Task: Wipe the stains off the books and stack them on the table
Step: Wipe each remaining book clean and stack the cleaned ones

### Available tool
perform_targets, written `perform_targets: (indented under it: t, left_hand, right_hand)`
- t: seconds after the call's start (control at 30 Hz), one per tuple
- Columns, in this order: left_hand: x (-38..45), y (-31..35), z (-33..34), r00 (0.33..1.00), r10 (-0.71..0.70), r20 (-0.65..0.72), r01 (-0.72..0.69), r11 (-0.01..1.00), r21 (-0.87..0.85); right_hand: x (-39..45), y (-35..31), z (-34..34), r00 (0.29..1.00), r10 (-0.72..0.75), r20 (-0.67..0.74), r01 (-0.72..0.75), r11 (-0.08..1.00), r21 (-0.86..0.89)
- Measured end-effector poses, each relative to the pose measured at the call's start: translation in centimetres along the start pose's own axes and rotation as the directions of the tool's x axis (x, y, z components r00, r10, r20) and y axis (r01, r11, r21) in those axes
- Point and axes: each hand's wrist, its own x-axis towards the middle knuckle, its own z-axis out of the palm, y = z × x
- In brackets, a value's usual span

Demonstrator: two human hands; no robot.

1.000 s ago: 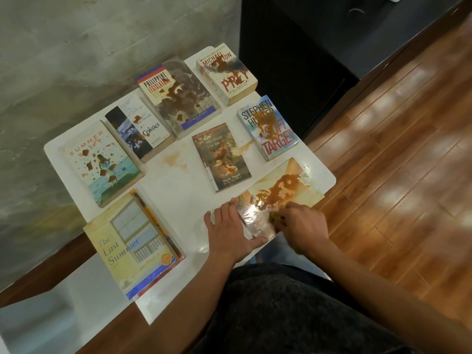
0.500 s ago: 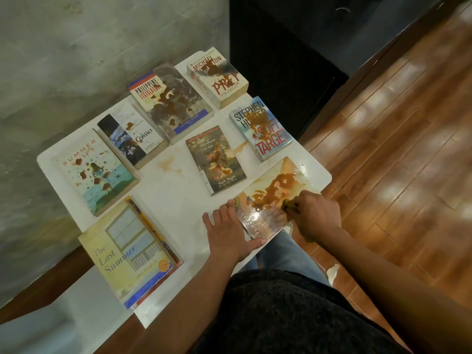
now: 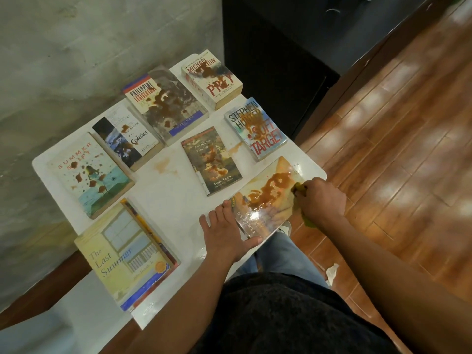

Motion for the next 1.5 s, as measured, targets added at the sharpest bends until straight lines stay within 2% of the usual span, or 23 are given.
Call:
perform_targets:
  t: [0.07, 0.2, 0.33, 0.43, 0.57, 0.67, 0.87, 1.07, 1.27, 1.3, 1.43, 1.5]
  left_hand:
    - [0.0, -0.1, -0.1, 1.0, -0.004, 0.005, 0.004, 1.0, 0.0]
    - [-0.1, -0.1, 0.1, 1.0, 0.0, 0.005, 0.0, 1.0, -0.001]
    - [-0.2, -0.3, 0.7, 0.999, 0.003, -0.032, -0.005, 0.998, -0.057]
    - [-0.3, -1.0, 1.4, 0.997, 0.01, -0.072, -0.017, 0.995, -0.098]
    - [-0.6, -1.3, 3.3, 0.991, 0.02, -0.131, -0.045, 0.982, -0.186]
    - [-0.4, -1.3, 4.9, 0.972, -0.015, -0.233, -0.049, 0.962, -0.269]
    - [-0.6, -1.3, 6.9, 0.94, -0.059, -0.337, -0.046, 0.954, -0.296]
    - [-0.1, -1.3, 7.0, 0.889, -0.09, -0.45, -0.023, 0.971, -0.24]
    - [0.0, -0.3, 8.2, 0.865, -0.087, -0.494, -0.028, 0.975, -0.22]
    - [-0.2, -0.1, 8.5, 0.861, -0.09, -0.5, -0.026, 0.975, -0.219]
    - [-0.8, -0.3, 9.1, 0.853, -0.111, -0.51, -0.013, 0.972, -0.234]
    - [-0.7, -0.4, 8.8, 0.843, -0.117, -0.525, -0.026, 0.966, -0.259]
  right_hand:
    - [0.1, -0.4, 0.1, 1.0, -0.014, 0.001, 0.014, 1.0, 0.027]
    - [-0.8, -0.5, 0.0, 0.963, -0.253, 0.089, 0.259, 0.964, -0.066]
    - [0.7, -0.6, -1.1, 0.991, -0.121, 0.05, 0.121, 0.993, -0.006]
    - [0.9, -0.9, -1.0, 0.994, -0.098, 0.054, 0.097, 0.995, 0.019]
    - [1.0, 0.1, -0.6, 0.985, -0.155, 0.069, 0.154, 0.988, 0.028]
    - [1.9, 0.4, -0.3, 0.97, -0.233, 0.065, 0.232, 0.973, 0.019]
    - [3.4, 0.8, -0.2, 0.936, -0.352, 0.032, 0.353, 0.929, -0.11]
    - [4.4, 0.9, 0.2, 0.877, -0.478, -0.048, 0.462, 0.866, -0.19]
    - [4.0, 3.6, 1.0, 0.685, -0.727, 0.044, 0.701, 0.642, -0.311]
    - [4.4, 3.9, 0.9, 0.682, -0.731, 0.028, 0.705, 0.646, -0.291]
    - [4.9, 3.9, 1.1, 0.75, -0.657, -0.071, 0.635, 0.746, -0.199]
    - [4.6, 3.8, 1.4, 0.723, -0.683, -0.102, 0.656, 0.725, -0.208]
